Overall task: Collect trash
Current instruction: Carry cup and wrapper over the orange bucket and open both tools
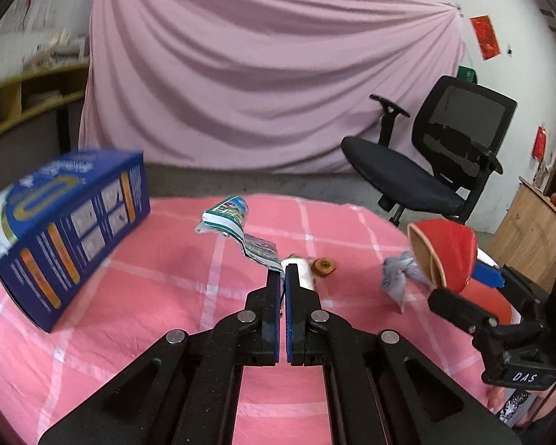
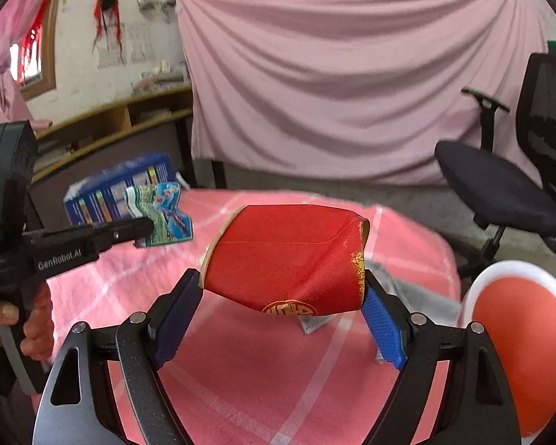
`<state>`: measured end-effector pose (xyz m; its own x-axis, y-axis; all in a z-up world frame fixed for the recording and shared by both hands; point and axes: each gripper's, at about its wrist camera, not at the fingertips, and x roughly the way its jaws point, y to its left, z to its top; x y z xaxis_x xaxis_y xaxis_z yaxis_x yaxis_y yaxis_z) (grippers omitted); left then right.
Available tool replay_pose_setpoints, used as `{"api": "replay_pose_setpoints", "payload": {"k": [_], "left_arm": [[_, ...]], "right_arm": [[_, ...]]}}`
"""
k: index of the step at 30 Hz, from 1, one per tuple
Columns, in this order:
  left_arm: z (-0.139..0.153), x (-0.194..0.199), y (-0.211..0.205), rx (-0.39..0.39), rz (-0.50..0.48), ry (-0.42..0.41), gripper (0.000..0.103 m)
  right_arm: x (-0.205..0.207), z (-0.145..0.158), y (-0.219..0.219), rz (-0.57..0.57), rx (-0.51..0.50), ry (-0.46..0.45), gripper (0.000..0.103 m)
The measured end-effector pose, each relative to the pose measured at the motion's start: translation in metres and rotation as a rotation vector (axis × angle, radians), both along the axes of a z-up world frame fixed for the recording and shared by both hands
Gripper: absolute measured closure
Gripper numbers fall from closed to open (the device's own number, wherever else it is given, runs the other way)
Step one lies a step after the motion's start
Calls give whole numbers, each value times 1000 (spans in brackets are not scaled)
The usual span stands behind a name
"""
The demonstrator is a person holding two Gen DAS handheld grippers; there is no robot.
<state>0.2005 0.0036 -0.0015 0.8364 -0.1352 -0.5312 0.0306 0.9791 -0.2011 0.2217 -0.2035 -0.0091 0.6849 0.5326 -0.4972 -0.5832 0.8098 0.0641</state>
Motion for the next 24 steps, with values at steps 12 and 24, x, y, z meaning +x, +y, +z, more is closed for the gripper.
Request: {"api": "replay_pose_setpoints", "payload": {"k": [12,24], "left_arm": [[48,-15,-67,84,-93,-273,102],[76,15,-170,82,-334,-398,102]], "right_arm": [[-25,33,-59,-200,140,-271,20],[-23,44,-145,-490,187,-372,20]]}}
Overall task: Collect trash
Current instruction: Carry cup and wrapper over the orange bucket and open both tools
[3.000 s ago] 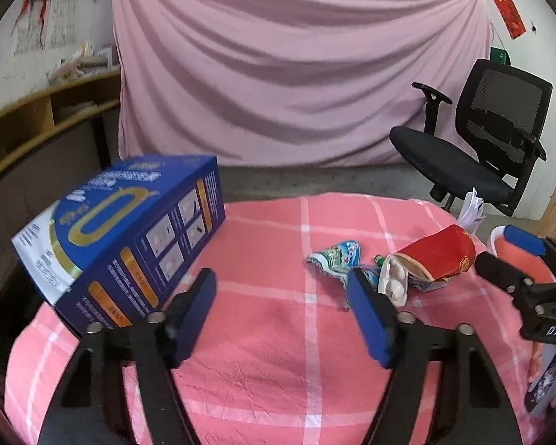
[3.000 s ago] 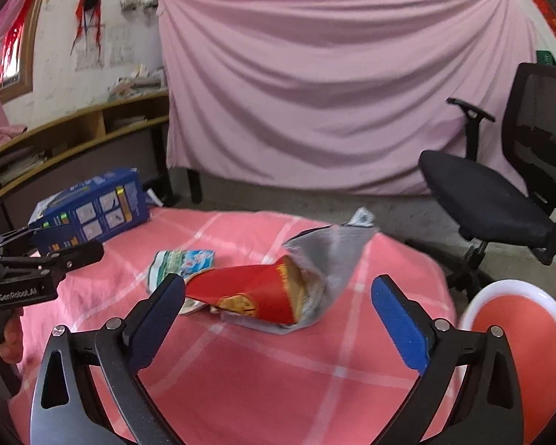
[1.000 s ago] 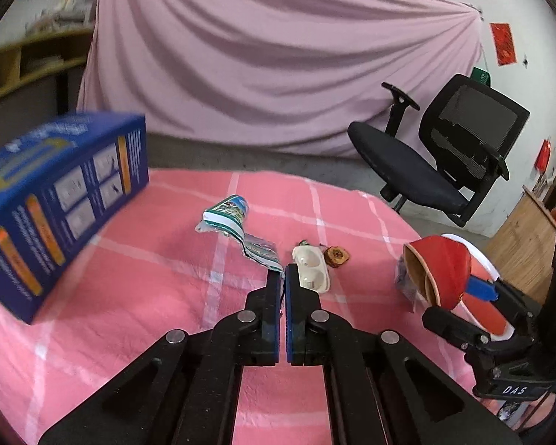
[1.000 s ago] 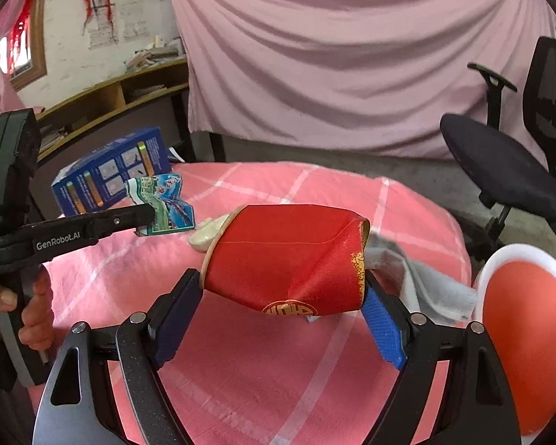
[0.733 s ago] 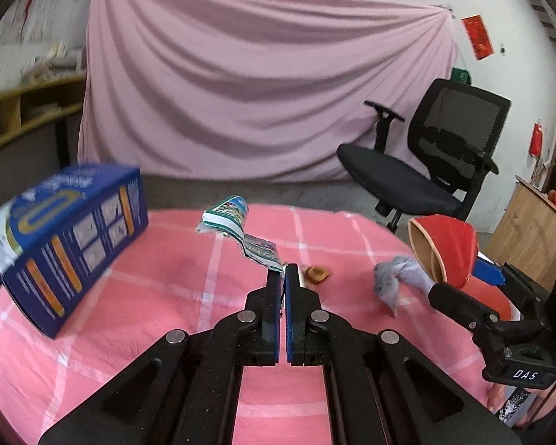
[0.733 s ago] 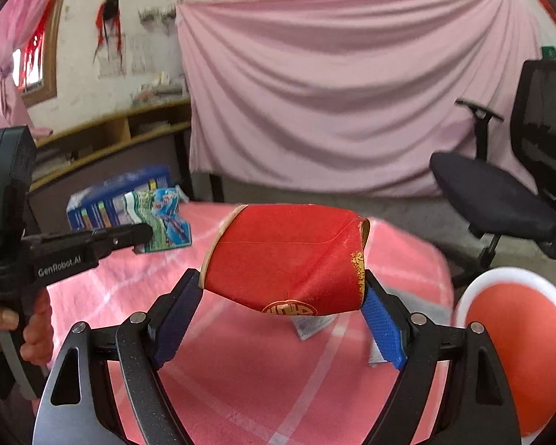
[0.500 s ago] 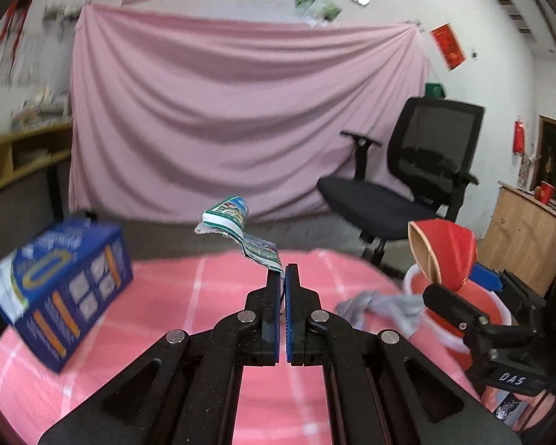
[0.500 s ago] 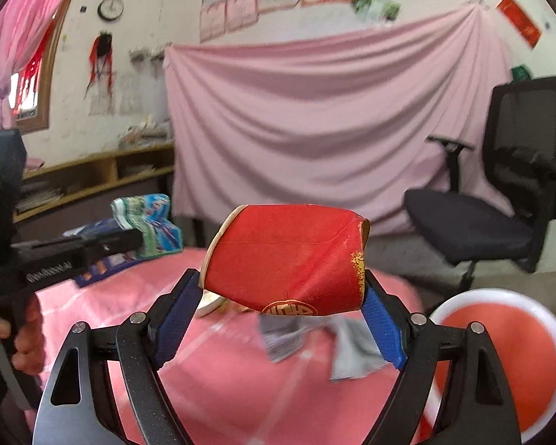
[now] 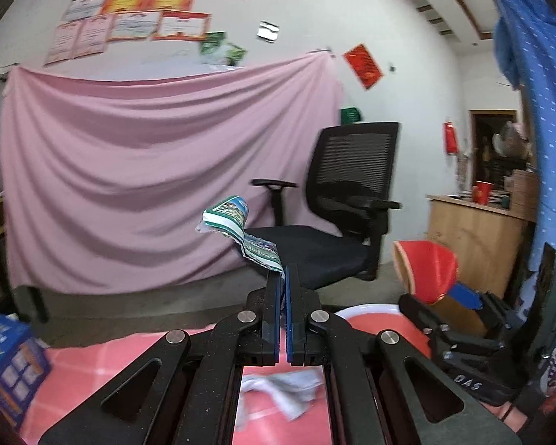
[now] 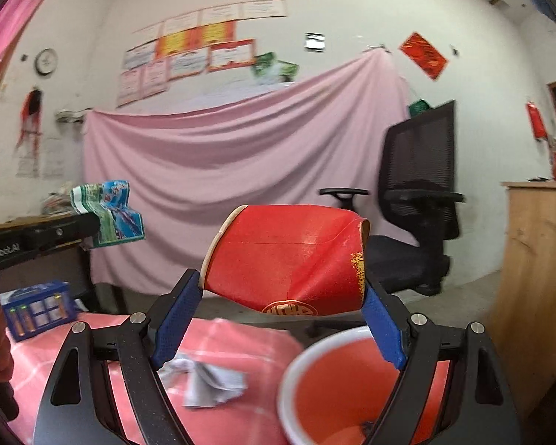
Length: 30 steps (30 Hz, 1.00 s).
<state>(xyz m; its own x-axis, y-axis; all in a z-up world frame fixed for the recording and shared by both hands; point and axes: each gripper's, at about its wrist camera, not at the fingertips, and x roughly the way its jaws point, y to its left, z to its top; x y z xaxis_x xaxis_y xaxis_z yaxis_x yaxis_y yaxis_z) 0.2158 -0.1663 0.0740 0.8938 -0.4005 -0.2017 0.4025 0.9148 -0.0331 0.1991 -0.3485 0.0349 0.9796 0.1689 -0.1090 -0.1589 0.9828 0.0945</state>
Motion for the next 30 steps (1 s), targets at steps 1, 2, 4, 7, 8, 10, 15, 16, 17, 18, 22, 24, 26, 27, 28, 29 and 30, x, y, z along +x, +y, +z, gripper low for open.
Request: {"api": "replay_pose_setpoints", "payload": {"k": [1,2,4,7,8,10,15,16,17,18,22,24,26,27,28,29,30], "left_arm": [[3,0,-7,0,-15,-1,102],[3,4,-17,2,-37,1,102],[4,9,-34,7,-69,6,102],[2,19,-55,17,-110,22,102],[1,23,-62,18,-123,31,102],[-3,33,-73,14,-143,56,102],[-8,51,-90,-3,-175,124,102],[-9,51,-91,-3,-179,131,102],[-10,54,-93,-2,-184,142,102],[-12,58,-97,-3,-192,158,102],[-18,67,-103,-16,-209,218,102],[-22,73,-103,-33,-216,255,102],[-27,78,-102,-48,-222,294,102],[-30,79,-99,-53,-224,311,102],[-32,82,-100,-59,-226,330,103],[-33,85,-101,-63,-228,346,102],[-35,88,-102,-65,-232,362,102]], "right_arm": [[1,0,-5,-13,7,5,20],[2,-1,-11,-32,12,11,20],[2,-4,-25,-60,22,19,20],[2,-7,-43,-88,53,37,20],[3,-8,-47,-96,61,45,20],[4,-10,-57,-112,68,56,20],[8,-16,-76,-142,101,96,20],[9,-18,-78,-148,107,109,20],[10,-20,-80,-152,110,123,20],[11,-21,-81,-155,113,135,20],[22,-32,-87,-155,139,217,20],[26,-37,-90,-152,161,251,20],[29,-41,-94,-156,175,279,19],[30,-43,-95,-157,179,294,19],[31,-43,-96,-157,183,303,19],[32,-44,-96,-157,185,312,19],[33,-45,-97,-158,188,322,19]]}}
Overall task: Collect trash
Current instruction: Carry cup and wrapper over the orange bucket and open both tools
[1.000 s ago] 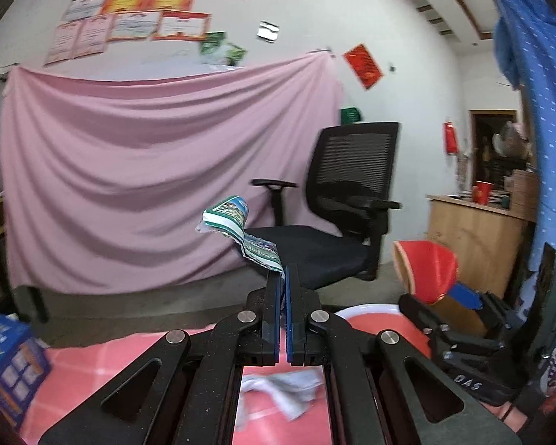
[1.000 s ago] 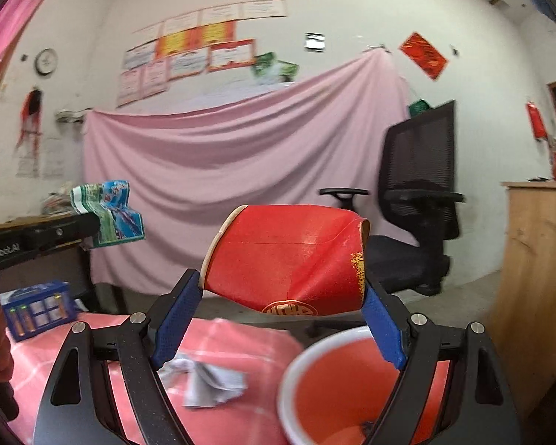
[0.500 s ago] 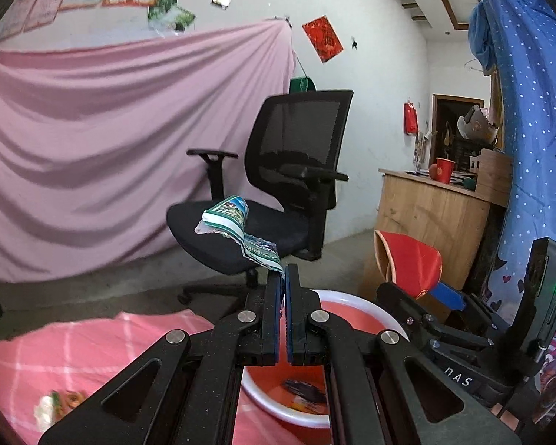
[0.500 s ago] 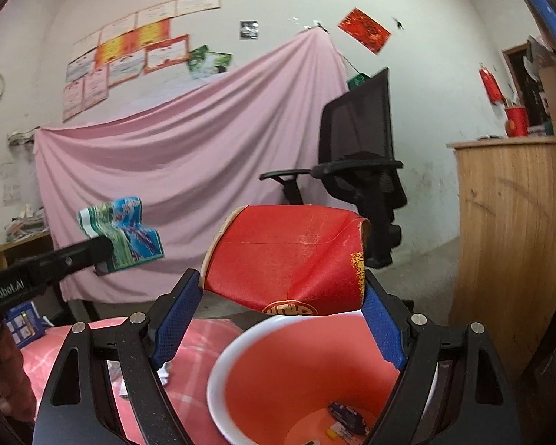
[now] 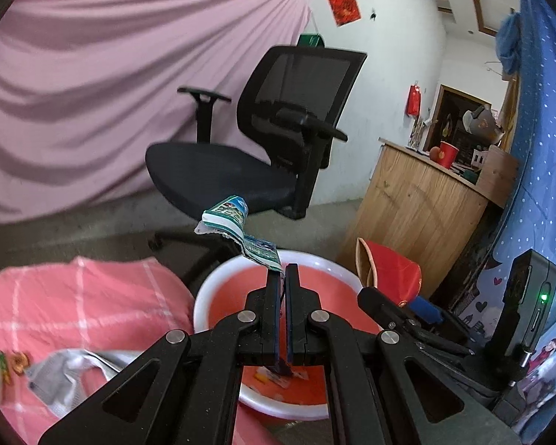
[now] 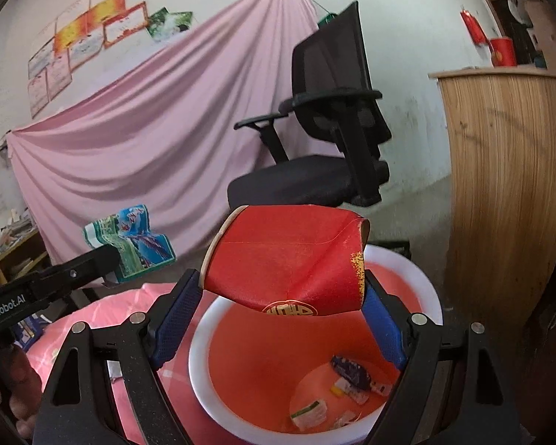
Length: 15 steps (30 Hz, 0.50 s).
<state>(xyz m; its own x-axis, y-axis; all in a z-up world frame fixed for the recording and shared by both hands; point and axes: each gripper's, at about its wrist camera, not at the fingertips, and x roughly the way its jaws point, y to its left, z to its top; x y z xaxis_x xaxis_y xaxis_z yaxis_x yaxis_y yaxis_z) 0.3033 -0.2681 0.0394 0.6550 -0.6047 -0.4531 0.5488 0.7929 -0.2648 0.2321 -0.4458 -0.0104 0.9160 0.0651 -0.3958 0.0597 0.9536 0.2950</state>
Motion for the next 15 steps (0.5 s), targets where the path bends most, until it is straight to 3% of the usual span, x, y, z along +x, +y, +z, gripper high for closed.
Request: {"api": "replay_pose_setpoints", "payload": {"k": [15], "left_arm": [[-23,38,13,-55,41,233,99]], "right_arm": [[9,-11,-1,6,20,85,19]]}}
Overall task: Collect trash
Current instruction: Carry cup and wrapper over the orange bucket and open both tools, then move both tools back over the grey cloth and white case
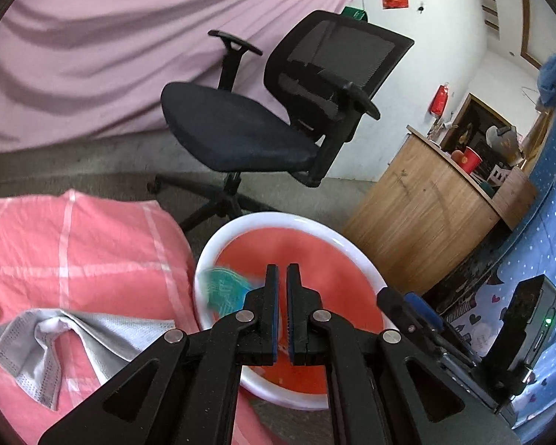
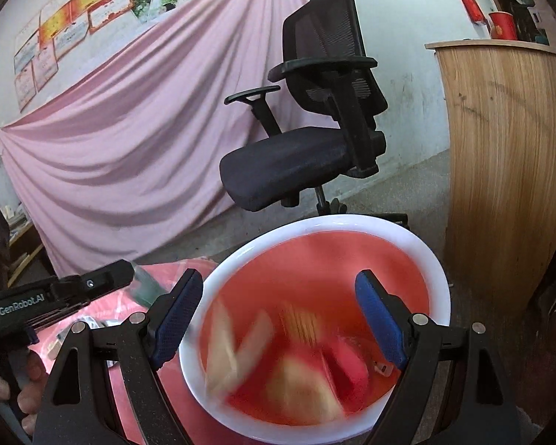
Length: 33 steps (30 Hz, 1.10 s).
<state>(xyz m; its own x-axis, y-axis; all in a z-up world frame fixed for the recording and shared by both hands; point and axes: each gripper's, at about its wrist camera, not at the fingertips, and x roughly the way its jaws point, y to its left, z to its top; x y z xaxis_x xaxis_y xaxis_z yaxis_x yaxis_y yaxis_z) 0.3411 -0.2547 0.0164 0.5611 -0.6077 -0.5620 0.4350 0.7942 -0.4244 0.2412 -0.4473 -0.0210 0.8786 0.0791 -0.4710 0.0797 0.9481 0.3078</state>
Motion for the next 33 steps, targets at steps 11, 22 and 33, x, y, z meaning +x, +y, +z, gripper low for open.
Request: {"api": "replay_pose_setpoints", "payload": {"k": [11,22,33], "left_arm": [[7,-7,12,5,28,-35,83],[28,-40,55,51,162,-180,65],[44,-90,129,111,370,-344,18]], "right_arm": [[-2,4,2,-5,-9,-28,18],[-13,29,25,9,-48,-171,7],[-26,55,87,92,-110,-349,0]]}}
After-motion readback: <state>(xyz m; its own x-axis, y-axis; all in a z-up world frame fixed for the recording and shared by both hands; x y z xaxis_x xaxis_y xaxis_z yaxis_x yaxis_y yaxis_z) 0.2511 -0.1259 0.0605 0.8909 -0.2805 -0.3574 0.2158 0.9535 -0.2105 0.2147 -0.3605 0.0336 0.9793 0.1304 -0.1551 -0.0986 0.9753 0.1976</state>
